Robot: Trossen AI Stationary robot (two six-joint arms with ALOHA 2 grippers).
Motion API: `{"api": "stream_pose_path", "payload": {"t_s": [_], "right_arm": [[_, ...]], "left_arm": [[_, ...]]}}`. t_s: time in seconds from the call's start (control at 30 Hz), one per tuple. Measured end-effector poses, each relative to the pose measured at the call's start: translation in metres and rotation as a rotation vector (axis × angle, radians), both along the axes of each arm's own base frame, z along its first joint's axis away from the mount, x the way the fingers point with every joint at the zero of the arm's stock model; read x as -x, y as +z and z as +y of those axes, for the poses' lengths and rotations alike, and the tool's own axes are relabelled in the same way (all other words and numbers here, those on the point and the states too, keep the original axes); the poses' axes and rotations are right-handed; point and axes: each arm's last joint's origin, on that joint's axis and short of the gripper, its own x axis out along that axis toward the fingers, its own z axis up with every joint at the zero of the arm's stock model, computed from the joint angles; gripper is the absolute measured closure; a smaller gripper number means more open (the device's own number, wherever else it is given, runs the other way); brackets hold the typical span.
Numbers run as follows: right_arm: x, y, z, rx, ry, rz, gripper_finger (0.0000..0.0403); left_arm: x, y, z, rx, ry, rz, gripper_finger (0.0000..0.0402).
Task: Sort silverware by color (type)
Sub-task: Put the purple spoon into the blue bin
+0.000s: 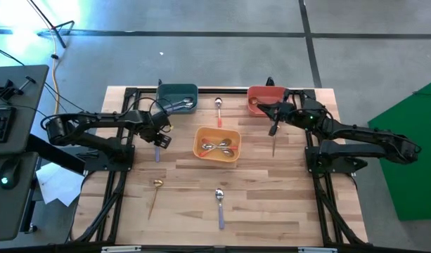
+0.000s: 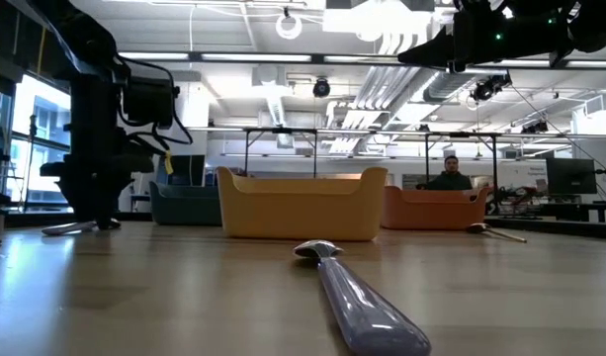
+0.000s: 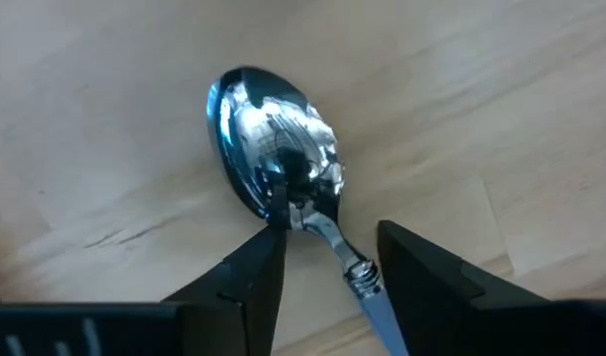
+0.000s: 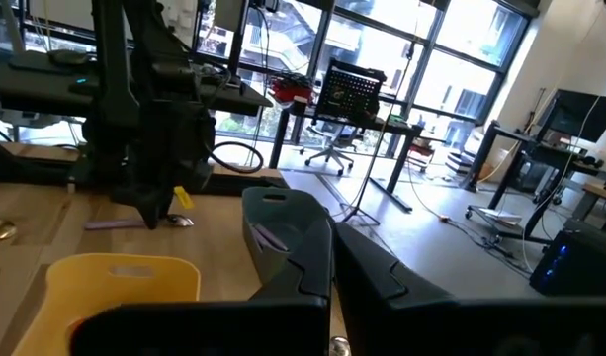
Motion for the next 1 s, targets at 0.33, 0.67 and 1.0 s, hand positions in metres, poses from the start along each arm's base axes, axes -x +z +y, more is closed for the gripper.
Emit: {"api": "stream_pose_path", "payload": {"t_s": [0.33,0.67,1.0], "right_arm": [[0.0,0.0,0.0,-0.006,0.0,-0.002,0.0403],[0.0,-0.001,0.0,-0.01,0.002,0.006,0.0403],[-0.003,-0.002,0.007,-0.006,0.04,0.016,0.0403]], "left_arm": [[0.001,-0.002,0.003,0.007,-0.089,-0.029,0.0358],[-0.023,0.023,0.013,-0.049,-0.26,-0.163,0.04],[-0.048,0.106,0.042,-0.261,-0.525,-0.168,0.0401]]}}
